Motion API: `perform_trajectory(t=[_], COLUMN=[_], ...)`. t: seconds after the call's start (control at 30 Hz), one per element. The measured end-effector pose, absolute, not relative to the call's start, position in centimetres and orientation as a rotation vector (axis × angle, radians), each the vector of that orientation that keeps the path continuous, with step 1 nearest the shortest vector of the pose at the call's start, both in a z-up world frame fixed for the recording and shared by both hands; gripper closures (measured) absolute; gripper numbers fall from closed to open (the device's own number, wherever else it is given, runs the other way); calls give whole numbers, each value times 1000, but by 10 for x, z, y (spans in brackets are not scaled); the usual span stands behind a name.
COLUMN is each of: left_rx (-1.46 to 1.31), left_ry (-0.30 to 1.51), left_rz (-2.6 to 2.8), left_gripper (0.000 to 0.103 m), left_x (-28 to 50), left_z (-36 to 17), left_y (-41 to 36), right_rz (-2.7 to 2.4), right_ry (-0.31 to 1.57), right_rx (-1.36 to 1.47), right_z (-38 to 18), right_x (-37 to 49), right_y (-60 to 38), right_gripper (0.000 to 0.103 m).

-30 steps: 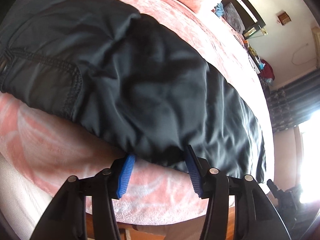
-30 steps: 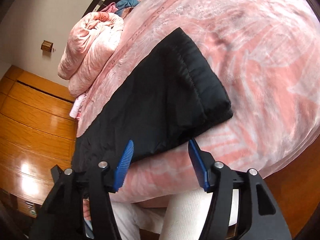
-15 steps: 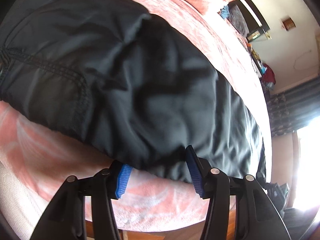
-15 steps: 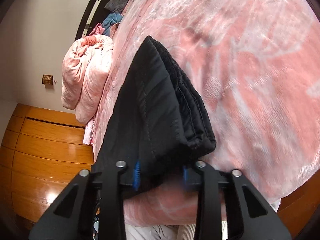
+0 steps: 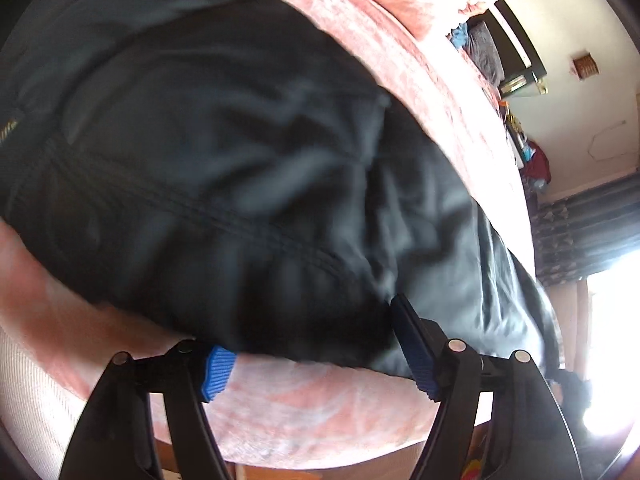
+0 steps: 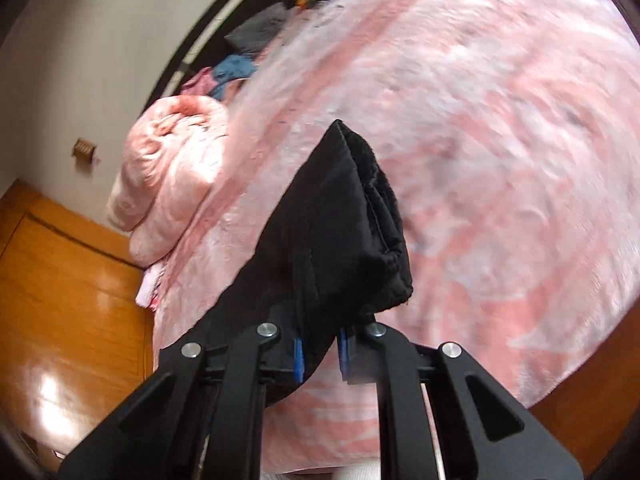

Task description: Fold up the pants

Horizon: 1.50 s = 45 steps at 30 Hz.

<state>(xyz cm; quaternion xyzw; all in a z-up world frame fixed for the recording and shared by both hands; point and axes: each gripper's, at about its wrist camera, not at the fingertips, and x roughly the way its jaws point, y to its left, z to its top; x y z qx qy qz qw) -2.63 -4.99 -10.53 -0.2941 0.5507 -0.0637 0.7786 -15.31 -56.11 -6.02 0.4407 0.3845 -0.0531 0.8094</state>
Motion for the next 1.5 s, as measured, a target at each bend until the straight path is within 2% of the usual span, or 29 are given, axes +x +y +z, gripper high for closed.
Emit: perform_trajectory(t=[0.1, 0.17, 0.43, 0.63, 0.9, 1.23, 1.5], left_rx=[-519, -501, -485, -403, -515, -586, -604], left_ry=[1166, 1164, 1171, 1074, 992, 920, 892], left_rz=[-143, -146, -183, -148, -53, 57, 131], left_gripper=[31, 30, 31, 31, 30, 30, 29], left_x=[-28, -29, -63, -79, -76, -84, -89], left_z=[-102, -100, -79, -52, -37, -30, -31], left_y=[-63, -64, -51, -37, 17, 69, 103], right_rz=[-146, -138, -191, -82, 154, 411, 467], right_ry=[908, 884, 822, 748, 774, 898, 1044], right_rx=[1056, 1068, 721, 480, 186, 94, 11], right_z=[-122, -121, -36, 37, 64, 26, -34], right_x=[-161, -164, -156, -120, -83, -56, -53], right_y=[-572, -575, -524, -435, -290, -158, -111], right_gripper=[91, 91, 91, 91, 91, 91, 89])
